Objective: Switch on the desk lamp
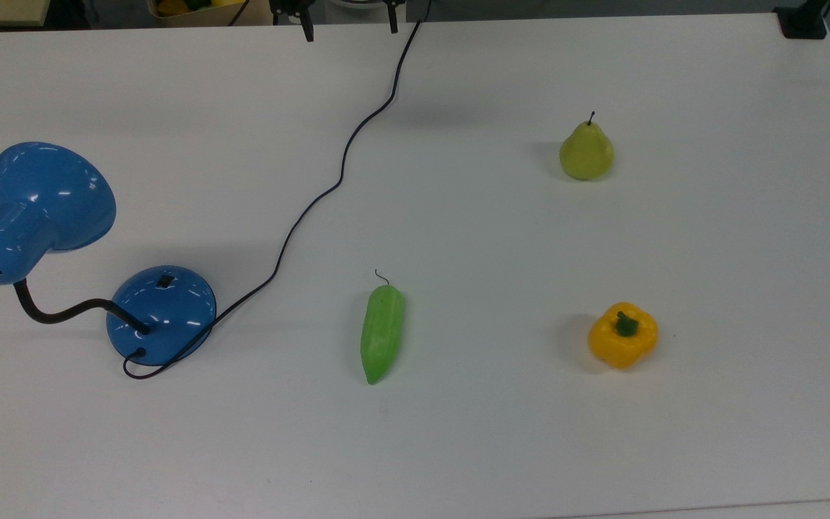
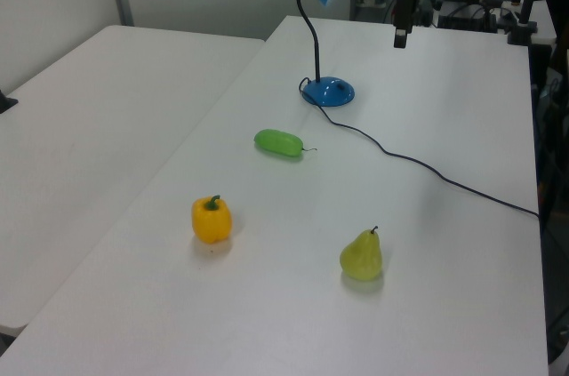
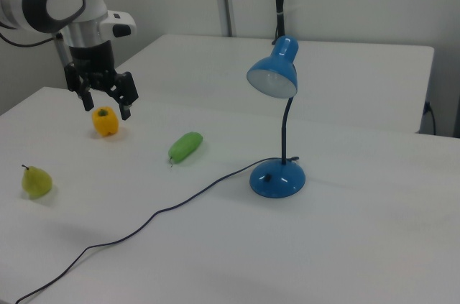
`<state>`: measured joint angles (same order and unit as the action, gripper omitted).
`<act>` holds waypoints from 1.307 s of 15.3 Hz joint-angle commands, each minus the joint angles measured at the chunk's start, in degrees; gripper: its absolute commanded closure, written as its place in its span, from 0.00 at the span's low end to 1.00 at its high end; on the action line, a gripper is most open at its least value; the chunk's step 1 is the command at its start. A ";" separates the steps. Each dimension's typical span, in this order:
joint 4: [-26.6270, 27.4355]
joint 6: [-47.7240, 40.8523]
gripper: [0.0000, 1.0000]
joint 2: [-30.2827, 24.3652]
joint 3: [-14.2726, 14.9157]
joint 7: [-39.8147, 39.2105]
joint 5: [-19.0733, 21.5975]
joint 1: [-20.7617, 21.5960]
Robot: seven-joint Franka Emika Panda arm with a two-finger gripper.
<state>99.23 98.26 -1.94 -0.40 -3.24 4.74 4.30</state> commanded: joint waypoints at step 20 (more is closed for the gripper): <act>-0.88 0.70 0.47 0.10 1.36 -2.64 -0.17 0.62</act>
<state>98.81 98.27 -1.93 0.22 -3.45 4.72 4.31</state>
